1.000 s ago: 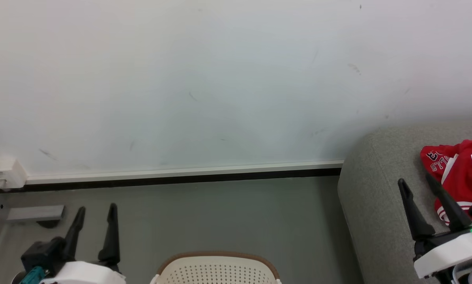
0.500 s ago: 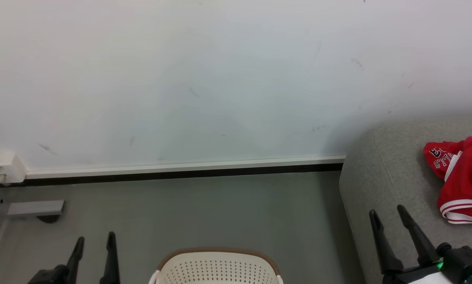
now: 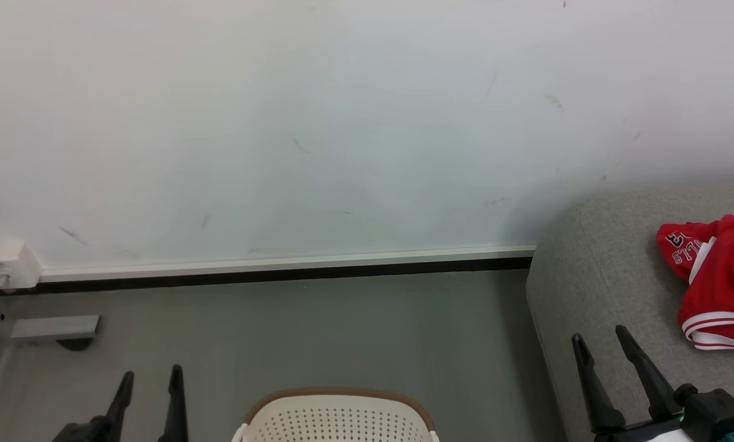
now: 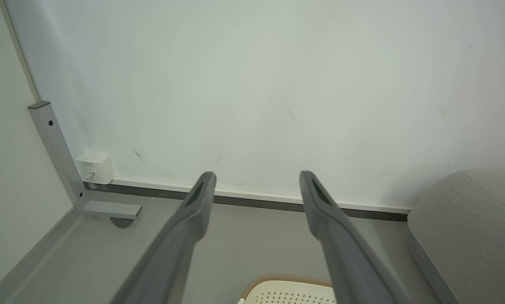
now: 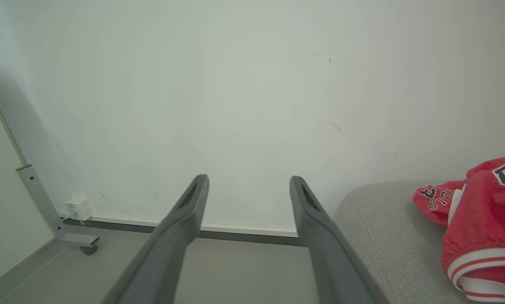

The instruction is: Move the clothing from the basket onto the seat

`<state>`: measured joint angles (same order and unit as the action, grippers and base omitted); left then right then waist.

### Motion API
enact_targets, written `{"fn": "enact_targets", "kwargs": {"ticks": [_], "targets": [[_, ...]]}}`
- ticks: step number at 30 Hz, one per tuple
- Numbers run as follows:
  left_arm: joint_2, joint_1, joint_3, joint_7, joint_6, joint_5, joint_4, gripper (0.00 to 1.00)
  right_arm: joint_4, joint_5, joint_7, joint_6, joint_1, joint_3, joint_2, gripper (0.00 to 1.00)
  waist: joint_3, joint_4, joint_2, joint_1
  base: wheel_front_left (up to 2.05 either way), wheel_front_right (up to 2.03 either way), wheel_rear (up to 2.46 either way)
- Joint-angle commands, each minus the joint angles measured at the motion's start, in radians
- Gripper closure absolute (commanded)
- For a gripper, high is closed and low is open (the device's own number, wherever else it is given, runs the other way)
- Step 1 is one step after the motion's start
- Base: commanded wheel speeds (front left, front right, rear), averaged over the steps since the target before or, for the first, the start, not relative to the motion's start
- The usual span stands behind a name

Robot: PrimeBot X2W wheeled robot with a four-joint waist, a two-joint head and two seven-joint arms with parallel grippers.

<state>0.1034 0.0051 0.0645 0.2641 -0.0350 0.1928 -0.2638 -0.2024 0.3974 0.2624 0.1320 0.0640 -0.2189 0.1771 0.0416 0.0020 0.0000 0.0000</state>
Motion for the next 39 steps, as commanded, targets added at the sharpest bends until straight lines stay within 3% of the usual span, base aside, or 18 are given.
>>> {"fn": "enact_targets", "kwargs": {"ticks": [1, 25, 26, 33, 39], "targets": [[-0.006, -0.005, 0.009, 0.0, -0.007, -0.015, -0.005, 0.0, -0.005, -0.012, 0.003, -0.003, 0.003, 0.004, 0.001, 0.0, 0.0, -0.001, 0.0, 0.0, 0.0, 0.0, 0.0], [-0.043, -0.024, 0.067, 0.0, -0.06, -0.054, -0.046, 0.0, -0.015, 0.005, 0.003, -0.003, 0.008, -0.004, -0.011, 0.0, -0.001, -0.013, 0.0, 0.0, 0.0, 0.0, 0.0], [-0.042, -0.018, 0.064, 0.0, -0.06, -0.052, -0.048, 1.0, -0.013, 0.001, 0.0, 0.0, 0.005, -0.004, -0.015, 1.0, -0.001, -0.013, 0.0, 0.0, 0.0, 0.0, 0.0], [-0.056, -0.017, 0.071, -0.024, -0.061, -0.005, -0.087, 1.0, -0.038, 0.045, -0.017, 0.0, -0.016, 0.002, -0.026, 1.0, -0.002, -0.013, 0.0, 0.0, 0.0, 0.0, 0.0], [-0.055, -0.027, 0.07, -0.057, -0.064, 0.117, -0.079, 1.0, -0.039, 0.149, -0.045, 0.0, -0.01, 0.027, -0.031, 1.0, -0.004, -0.013, 0.0, 0.0, 0.0, 0.0, 0.0]]}}
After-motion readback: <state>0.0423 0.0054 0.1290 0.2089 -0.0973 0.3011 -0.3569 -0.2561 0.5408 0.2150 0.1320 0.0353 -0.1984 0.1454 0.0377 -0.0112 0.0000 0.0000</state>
